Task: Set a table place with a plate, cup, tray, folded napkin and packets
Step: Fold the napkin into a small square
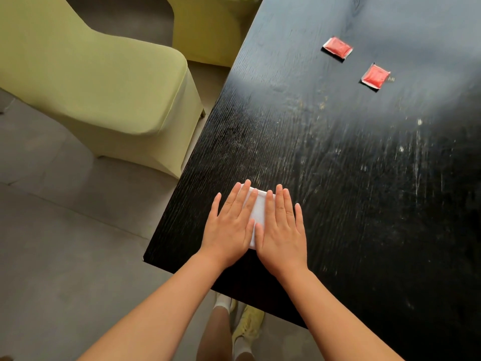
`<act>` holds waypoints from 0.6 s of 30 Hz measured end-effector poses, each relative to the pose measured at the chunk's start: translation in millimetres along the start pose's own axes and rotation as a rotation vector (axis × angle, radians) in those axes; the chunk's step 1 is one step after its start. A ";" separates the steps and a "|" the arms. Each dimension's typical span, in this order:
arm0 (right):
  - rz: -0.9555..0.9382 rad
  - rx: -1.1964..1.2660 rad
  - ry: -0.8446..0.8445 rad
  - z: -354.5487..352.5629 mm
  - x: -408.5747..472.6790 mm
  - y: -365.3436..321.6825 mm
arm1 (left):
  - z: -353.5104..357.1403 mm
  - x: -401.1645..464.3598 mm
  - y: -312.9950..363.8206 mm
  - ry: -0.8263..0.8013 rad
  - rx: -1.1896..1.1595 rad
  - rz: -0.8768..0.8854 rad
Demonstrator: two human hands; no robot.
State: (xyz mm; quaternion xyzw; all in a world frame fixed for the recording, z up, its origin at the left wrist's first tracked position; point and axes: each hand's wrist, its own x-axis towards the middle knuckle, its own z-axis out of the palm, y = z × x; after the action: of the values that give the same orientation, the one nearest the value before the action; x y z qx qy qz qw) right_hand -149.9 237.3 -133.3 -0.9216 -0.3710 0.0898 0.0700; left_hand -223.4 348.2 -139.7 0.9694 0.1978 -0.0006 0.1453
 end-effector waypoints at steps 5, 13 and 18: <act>0.028 0.015 -0.017 -10.5 -2.4 0.8 | -19.5 -3.2 6.7 -0.079 -0.152 -0.064; 0.529 0.538 -0.015 -53.7 -14.1 4.8 | -53.3 -2.7 19.4 0.002 -0.534 -0.663; 0.660 0.675 -0.062 -56.9 0.8 3.5 | -64.6 16.3 15.8 -0.216 -0.697 -0.731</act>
State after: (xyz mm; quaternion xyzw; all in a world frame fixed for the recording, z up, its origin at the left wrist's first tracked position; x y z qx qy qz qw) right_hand -134.6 231.8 -78.6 -0.9130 -0.0104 0.2504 0.3220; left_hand -205.9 358.8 -74.3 0.7253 0.4960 -0.0854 0.4697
